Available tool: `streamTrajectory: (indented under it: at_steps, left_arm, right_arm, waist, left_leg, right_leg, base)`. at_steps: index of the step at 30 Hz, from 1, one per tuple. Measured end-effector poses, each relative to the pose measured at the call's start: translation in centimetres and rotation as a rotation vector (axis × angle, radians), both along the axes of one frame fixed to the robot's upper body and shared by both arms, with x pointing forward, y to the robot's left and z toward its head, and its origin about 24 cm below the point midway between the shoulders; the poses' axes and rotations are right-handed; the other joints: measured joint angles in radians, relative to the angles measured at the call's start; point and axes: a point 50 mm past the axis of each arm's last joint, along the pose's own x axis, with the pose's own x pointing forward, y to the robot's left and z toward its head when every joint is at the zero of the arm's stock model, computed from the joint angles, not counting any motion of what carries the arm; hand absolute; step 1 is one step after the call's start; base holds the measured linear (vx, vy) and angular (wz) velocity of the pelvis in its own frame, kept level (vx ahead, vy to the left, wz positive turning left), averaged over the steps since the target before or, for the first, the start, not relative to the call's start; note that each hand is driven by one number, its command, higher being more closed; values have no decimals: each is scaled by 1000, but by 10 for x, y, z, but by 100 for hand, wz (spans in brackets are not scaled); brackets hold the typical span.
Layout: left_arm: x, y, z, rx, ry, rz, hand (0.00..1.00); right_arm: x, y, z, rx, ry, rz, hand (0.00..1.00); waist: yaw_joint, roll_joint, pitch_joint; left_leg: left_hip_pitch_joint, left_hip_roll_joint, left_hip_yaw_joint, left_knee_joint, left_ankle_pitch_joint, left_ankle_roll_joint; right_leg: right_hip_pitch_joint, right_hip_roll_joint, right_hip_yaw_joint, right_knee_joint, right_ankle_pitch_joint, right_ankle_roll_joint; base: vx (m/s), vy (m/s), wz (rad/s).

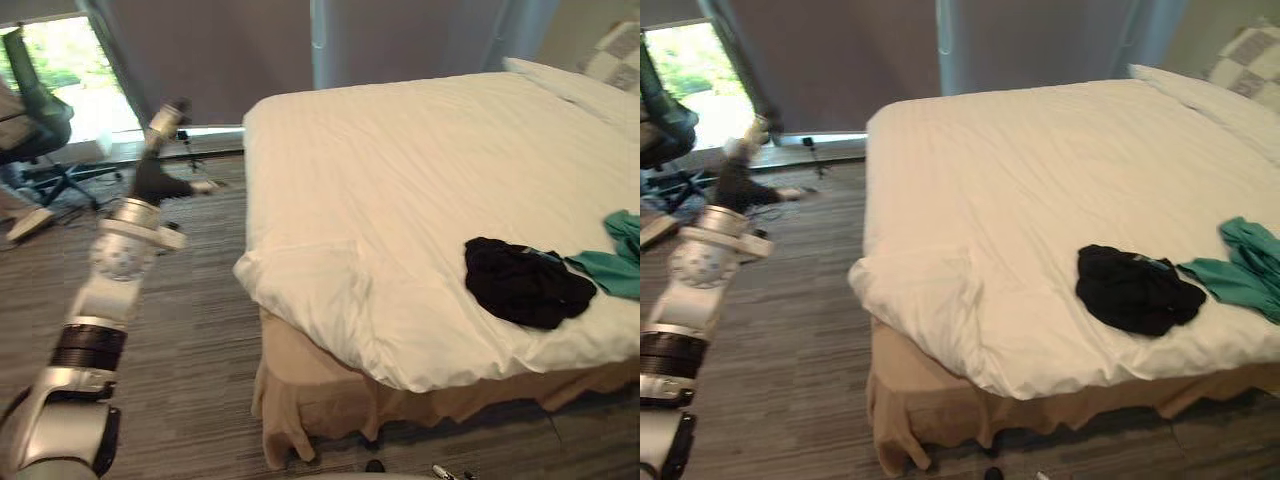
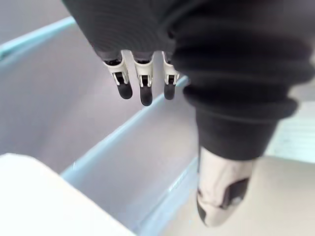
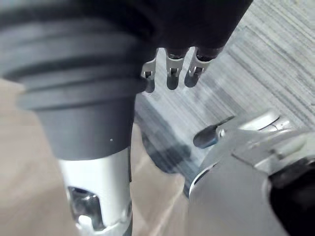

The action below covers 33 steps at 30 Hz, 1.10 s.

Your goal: Tidy the bed and pick cloth on bed and put in laundry

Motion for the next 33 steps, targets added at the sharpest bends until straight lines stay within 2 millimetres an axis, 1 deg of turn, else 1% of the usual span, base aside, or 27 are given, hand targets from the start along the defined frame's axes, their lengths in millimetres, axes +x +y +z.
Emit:
streamTrajectory:
  at_steps: [1, 2, 3, 4, 5, 6, 7, 8, 10, 11, 13, 15, 17, 18, 19, 21, 23, 25, 27, 28, 29, 30, 32, 33]
  left_arm:
    - [5, -2, -4, 17, 30, 20, 0]
    - [9, -3, -3, 26, 33, 31, 0]
    - [18, -4, 7, 48, 20, 61, 0]
    - [29, -2, 30, 64, -32, 112, 0]
    - [34, 0, 41, 69, -58, 138, 0]
    - [39, 4, 57, 74, -89, 177, 0]
    - [42, 8, 66, 83, -103, 204, 0]
    - [45, 9, 71, 96, -101, 221, 0]
    - [49, 6, 77, 132, -90, 229, 0]
    - [51, 5, 80, 157, -82, 231, 100]
    - [53, 3, 83, 185, -66, 231, 100]
    - [54, 0, 86, 210, -57, 220, 100]
    - [57, -7, 86, 302, -35, 198, 100]
    - [57, -8, 88, 306, -36, 192, 100]
    - [58, -13, 92, 321, -36, 167, 100]
    - [59, -19, 92, 410, -22, 130, 100]
    - [59, -25, 90, 478, -24, 82, 100]
    - [56, -34, 83, 541, -27, 14, 100]
    - [47, -40, 56, 592, 22, -76, 100]
    - [39, -44, 34, 594, 75, -141, 100]
    - [34, -45, 21, 591, 108, -170, 100]
    - [27, -46, 7, 572, 153, -207, 0]
    - [8, -44, -27, 540, 268, -274, 0]
    - [-4, -39, -43, 522, 326, -296, 0]
  right_arm:
    - [4, 1, 1, -7, -14, 22, 0]
    - [9, 3, 1, -11, -26, 45, 0]
    - [25, 5, 4, -17, -64, 94, 0]
    - [52, 8, 11, -36, -145, 156, 0]
    - [65, 8, 15, -49, -183, 179, 0]
    - [85, 5, 23, -76, -246, 210, 0]
    - [98, 2, 30, -99, -290, 221, 0]
    - [109, -1, 37, -127, -329, 250, 0]
    - [121, -5, 46, -157, -367, 287, 0]
    - [127, -4, 49, -170, -380, 311, 0]
    - [136, -2, 55, -183, -414, 334, 0]
    - [141, 2, 56, -178, -424, 350, 0]
    - [149, 7, 60, -179, -445, 383, 0]
    - [152, 8, 61, -180, -454, 389, 0]
    - [159, 10, 65, -182, -476, 400, 0]
    - [169, 12, 73, -193, -523, 416, 0]
    - [177, 11, 83, -211, -569, 425, 0]
    - [181, 5, 88, -235, -576, 440, 0]
    - [179, -6, 90, -261, -555, 440, 0]
    - [172, -15, 87, -268, -526, 412, 0]
    - [168, -19, 85, -271, -511, 394, 0]
    - [161, -26, 82, -272, -488, 363, 0]
    - [140, -38, 72, -270, -420, 299, 0]
    - [125, -44, 65, -264, -374, 263, 0]
  waist:
    - [-9, -5, 23]
    - [-12, -10, 39]
    - [-12, -19, 81]
    - [-25, -44, 152]
    - [-31, -55, 186]
    - [-44, -70, 238]
    - [-51, -78, 279]
    - [-55, -81, 320]
    - [-57, -82, 364]
    - [-60, -82, 381]
    - [-64, -83, 396]
    - [-65, -85, 402]
    - [-62, -86, 402]
    - [-62, -87, 403]
    - [-60, -88, 403]
    - [-52, -88, 403]
    - [-51, -88, 403]
    - [-48, -88, 403]
    - [-43, -85, 393]
    - [-36, -74, 360]
    - [-34, -67, 343]
    - [-32, -58, 322]
    - [-13, -45, 290]
    - [1, -37, 259]
  left_leg:
    - [-7, 0, 14, 1, 0, 0]
    - [-20, -1, 18, 4, -1, 1]
    - [-54, -2, 23, 17, -1, 3]
    - [-115, -4, 25, 49, -1, 19]
    - [-146, -5, 25, 65, -1, 26]
    - [-186, -6, 25, 82, -1, 30]
    - [-207, -5, 25, 97, -4, 34]
    - [-222, -4, 25, 109, -5, 36]
    - [-242, -3, 24, 112, -4, 38]
    - [-261, -1, 22, 118, -4, 39]
    - [-282, 1, 20, 123, -3, 40]
    - [-284, 3, 15, 123, -3, 40]
    - [-297, -1, 11, 122, -1, 43]
    - [-302, -3, 11, 122, 0, 45]
    - [-313, -6, 11, 122, 1, 48]
    - [-313, -11, 13, 122, -1, 50]
    - [-311, -14, 13, 123, -3, 53]
    - [-296, -16, 13, 122, -5, 56]
    - [-266, -14, 12, 119, -12, 64]
    - [-259, -12, 11, 118, -20, 62]
    - [-258, -11, 9, 118, -21, 61]
    - [-252, -9, 2, 118, -22, 62]
    - [-220, -7, -14, 113, -23, 61]
    - [-210, -5, -20, 108, -23, 60]
  right_leg:
    - [-19, 4, 20, 0, 6, -2]
    - [-33, 4, 28, 2, 10, -1]
    - [-76, 3, 41, 21, 18, -3]
    - [-145, -8, 53, 39, 36, -5]
    - [-171, -13, 57, 40, 48, -2]
    - [-207, -18, 66, 39, 67, 0]
    - [-222, -20, 73, 35, 81, 5]
    - [-231, -21, 79, 25, 94, 6]
    - [-249, -21, 84, 21, 104, 8]
    - [-263, -21, 84, 18, 109, 8]
    - [-279, -20, 84, 11, 116, 6]
    - [-280, -19, 81, 11, 116, 6]
    - [-291, -23, 80, 11, 116, 7]
    - [-295, -25, 80, 11, 117, 7]
    - [-304, -30, 80, 11, 120, 9]
    - [-306, -34, 81, 11, 126, 15]
    - [-302, -38, 81, 11, 128, 17]
    - [-286, -42, 80, 10, 128, 18]
    - [-240, -44, 71, 2, 123, 24]
    - [-229, -46, 62, 1, 116, 32]
    - [-223, -47, 54, 1, 114, 34]
    - [-211, -48, 40, 1, 109, 36]
    - [-168, -48, 13, 1, 90, 36]
    - [-154, -48, -5, 1, 83, 35]
  base:
    - [-87, -28, -41]
    - [-174, -40, -42]
    - [-213, -52, -31]
    - [-265, -61, -21]
    - [-232, -52, -12]
    - [-216, -39, -10]
    - [-187, -36, -13]
    - [-114, -25, -11]
    - [-84, -38, -5]
    - [-65, -44, 0]
    - [-18, -18, 1]
    - [-5, -13, 4]
    - [-13, 1, 9]
    - [-33, 5, 12]
    - [-39, 9, 7]
    - [-22, 8, 2]
    - [0, 0, 0]
    - [0, 0, 0]
    - [-5, 17, 6]
    - [-2, 13, 13]
    - [15, 11, 21]
    - [49, 7, 28]
    - [57, 5, 34]
    - [65, -11, 42]
